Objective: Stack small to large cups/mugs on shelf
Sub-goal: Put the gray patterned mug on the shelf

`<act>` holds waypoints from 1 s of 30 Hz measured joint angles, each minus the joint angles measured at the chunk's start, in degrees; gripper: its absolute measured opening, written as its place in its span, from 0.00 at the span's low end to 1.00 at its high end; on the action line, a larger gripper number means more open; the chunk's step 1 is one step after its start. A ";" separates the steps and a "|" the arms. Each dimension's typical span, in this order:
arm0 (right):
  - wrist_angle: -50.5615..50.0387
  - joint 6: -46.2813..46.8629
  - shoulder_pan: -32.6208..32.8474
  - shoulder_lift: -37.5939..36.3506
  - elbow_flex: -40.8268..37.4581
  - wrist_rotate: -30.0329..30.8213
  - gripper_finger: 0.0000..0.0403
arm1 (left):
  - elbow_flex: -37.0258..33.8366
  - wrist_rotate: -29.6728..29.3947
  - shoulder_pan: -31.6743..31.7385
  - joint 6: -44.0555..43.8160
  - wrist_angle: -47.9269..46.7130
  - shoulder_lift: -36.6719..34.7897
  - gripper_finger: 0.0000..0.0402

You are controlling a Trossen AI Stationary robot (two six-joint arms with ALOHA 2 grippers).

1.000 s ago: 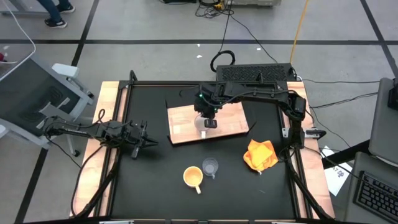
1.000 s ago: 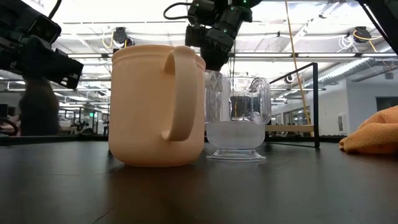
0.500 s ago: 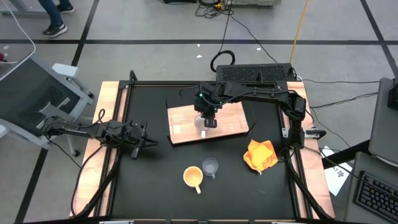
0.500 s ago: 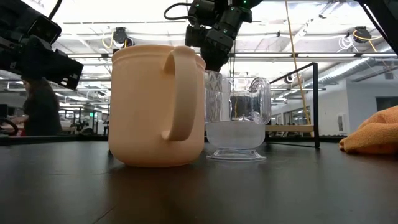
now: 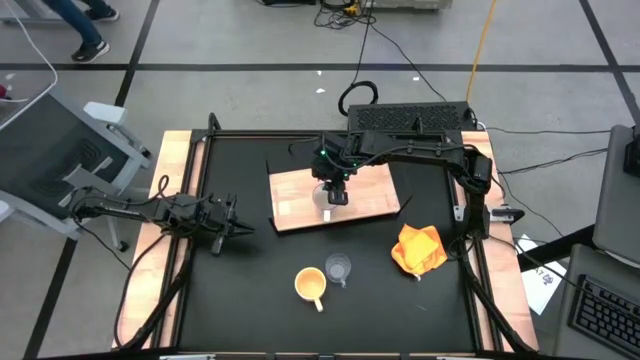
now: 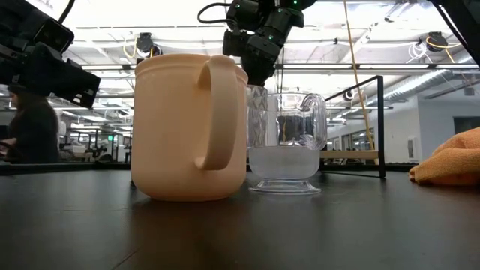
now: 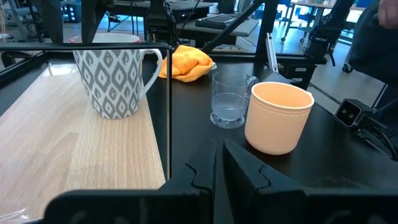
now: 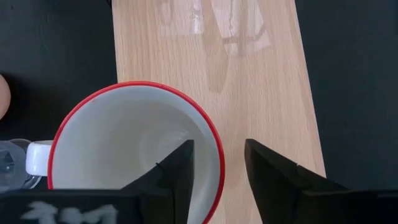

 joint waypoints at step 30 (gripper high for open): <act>-1.40 -0.94 -0.04 -4.29 0.04 -0.04 0.32 | 0.00 -0.04 0.00 -0.15 -0.02 0.00 0.08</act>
